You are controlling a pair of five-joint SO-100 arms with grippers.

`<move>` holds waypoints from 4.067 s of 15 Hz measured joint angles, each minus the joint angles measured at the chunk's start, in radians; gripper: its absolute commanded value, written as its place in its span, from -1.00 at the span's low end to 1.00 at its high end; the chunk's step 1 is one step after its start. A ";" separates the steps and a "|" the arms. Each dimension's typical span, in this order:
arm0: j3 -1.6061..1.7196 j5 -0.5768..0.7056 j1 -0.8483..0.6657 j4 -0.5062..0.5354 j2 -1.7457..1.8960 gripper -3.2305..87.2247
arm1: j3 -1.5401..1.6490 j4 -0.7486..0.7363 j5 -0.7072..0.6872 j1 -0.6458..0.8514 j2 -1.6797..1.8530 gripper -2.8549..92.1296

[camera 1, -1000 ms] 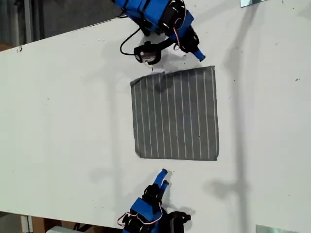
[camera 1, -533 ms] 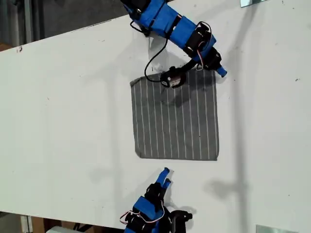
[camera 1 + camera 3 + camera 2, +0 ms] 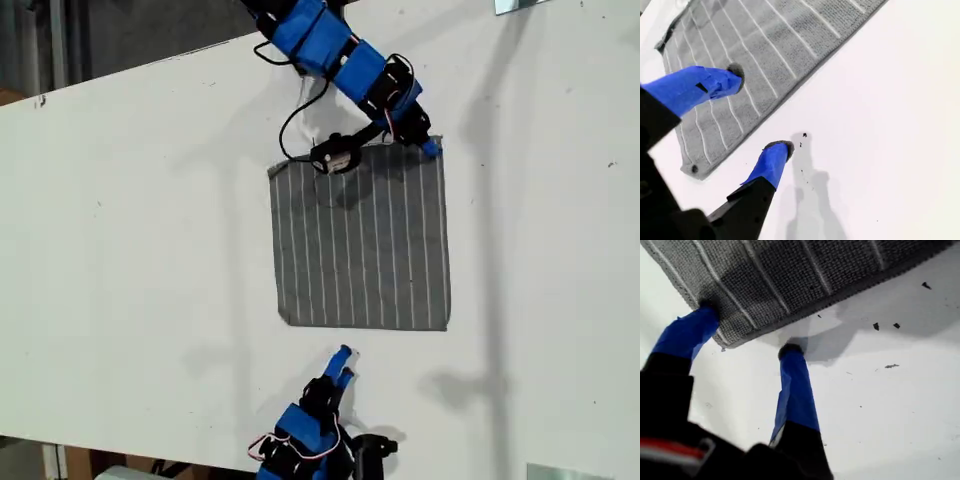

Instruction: Grasp corners of a square towel and fold twice.

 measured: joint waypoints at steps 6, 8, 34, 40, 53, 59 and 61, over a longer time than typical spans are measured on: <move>-0.003 0.000 0.000 0.000 -0.071 -0.37 | 0.003 -0.098 -0.095 0.012 -0.003 -0.47; -0.006 0.000 0.002 0.000 -0.087 -0.37 | -0.055 -0.091 -0.140 0.025 -0.044 -0.58; -1.351 -0.048 0.278 0.201 -1.520 -0.35 | -0.529 0.135 -0.341 0.104 -0.331 -0.94; -1.422 -0.120 0.337 0.135 -1.661 -0.54 | -0.561 0.163 -0.341 0.104 -0.331 -0.94; -1.887 -0.064 0.316 0.445 -1.833 -0.93 | -0.795 0.336 -0.341 0.097 -0.348 -0.94; -1.917 0.117 0.232 0.535 -1.631 -0.93 | -0.833 0.511 -0.204 0.146 -0.265 -0.94; -1.917 0.192 0.166 0.578 -1.546 -0.93 | -0.836 0.555 -0.204 0.199 -0.207 -0.94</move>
